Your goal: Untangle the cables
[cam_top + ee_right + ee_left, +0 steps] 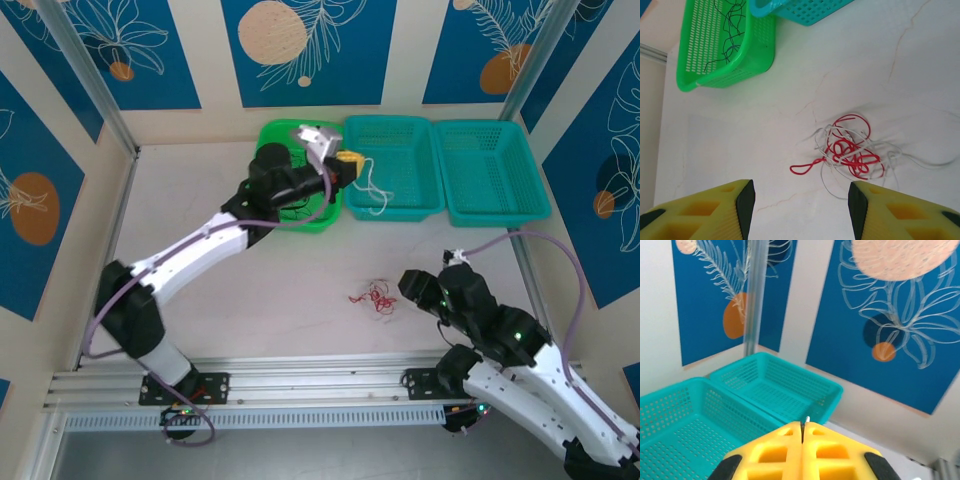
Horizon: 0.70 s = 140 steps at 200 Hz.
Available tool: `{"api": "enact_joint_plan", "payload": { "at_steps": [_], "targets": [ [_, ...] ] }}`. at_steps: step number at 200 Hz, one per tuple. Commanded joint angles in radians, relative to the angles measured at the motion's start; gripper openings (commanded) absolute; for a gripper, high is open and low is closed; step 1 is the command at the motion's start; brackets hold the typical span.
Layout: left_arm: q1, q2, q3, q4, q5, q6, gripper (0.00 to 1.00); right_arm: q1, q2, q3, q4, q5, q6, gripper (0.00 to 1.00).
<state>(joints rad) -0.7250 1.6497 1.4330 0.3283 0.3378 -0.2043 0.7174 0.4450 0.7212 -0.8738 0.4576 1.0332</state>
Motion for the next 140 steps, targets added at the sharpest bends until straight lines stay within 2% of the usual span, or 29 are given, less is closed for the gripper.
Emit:
{"api": "enact_joint_plan", "payload": {
  "at_steps": [1,52,70,85,118,140],
  "targets": [
    [-0.003,0.14,0.149,-0.035,-0.067,0.083,0.0,-0.003,-0.052,-0.018,-0.106,0.03,0.022,0.54],
    [0.012,0.464,0.553,-0.241,-0.167,0.116,0.0,-0.004,-0.059,0.013,-0.166,0.034,0.01,0.54],
    [0.021,0.506,0.646,-0.322,-0.159,0.121,0.36,-0.004,-0.06,0.017,-0.171,0.039,0.009,0.54],
    [0.023,0.488,0.636,-0.333,-0.149,0.136,0.55,-0.005,-0.06,0.008,-0.163,0.042,0.01,0.54],
    [0.023,0.364,0.447,-0.228,-0.115,0.137,0.71,-0.005,-0.049,-0.026,-0.112,0.033,0.005,0.54],
    [0.021,0.256,0.309,-0.198,-0.101,0.107,0.72,-0.007,-0.024,-0.033,-0.078,0.024,-0.004,0.54]
  ]
}}
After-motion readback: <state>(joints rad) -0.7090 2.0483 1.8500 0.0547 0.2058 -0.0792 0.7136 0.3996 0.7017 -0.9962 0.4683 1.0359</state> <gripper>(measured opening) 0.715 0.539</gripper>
